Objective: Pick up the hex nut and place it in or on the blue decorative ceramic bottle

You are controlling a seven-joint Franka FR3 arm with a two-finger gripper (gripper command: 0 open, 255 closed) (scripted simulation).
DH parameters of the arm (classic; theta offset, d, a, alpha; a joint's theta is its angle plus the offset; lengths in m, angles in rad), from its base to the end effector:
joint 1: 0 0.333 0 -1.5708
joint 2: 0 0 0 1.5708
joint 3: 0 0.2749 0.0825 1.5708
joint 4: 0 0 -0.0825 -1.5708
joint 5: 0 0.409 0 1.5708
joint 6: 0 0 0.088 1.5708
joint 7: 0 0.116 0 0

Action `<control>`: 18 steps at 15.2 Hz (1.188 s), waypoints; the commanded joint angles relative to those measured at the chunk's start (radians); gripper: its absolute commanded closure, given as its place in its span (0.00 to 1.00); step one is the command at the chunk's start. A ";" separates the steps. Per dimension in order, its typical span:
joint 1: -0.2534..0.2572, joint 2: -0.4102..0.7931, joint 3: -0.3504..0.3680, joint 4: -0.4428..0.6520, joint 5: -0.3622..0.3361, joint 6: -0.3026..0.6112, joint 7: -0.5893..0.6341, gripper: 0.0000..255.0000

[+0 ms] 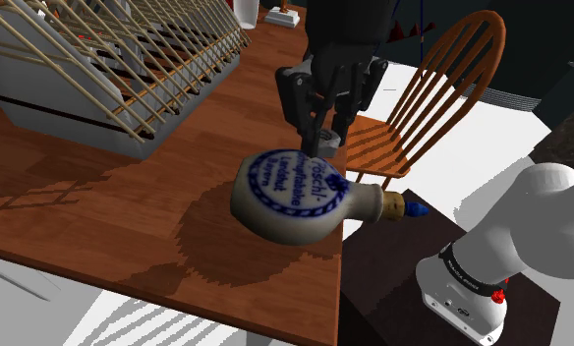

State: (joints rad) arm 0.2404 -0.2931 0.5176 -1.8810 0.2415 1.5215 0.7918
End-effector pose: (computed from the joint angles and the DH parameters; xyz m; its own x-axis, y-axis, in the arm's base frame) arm 0.3275 0.3810 0.5529 0.9882 -0.0599 -0.1411 -0.0599 -0.9982 0.0041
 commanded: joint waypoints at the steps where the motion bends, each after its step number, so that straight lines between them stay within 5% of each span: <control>1: 0.000 0.000 0.000 0.000 0.000 0.000 0.000 1.00; 2: 0.000 0.000 0.000 0.000 0.000 0.000 0.000 0.00; 7: 0.000 0.000 0.000 0.000 0.000 0.000 0.000 0.00; 11: -0.010 0.055 -0.002 0.175 -0.024 -0.124 0.023 0.00; 18: -0.010 0.055 -0.002 0.175 -0.024 -0.124 0.023 0.00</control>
State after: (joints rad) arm 0.2307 -0.2387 0.5152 -1.7066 0.2174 1.3978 0.8146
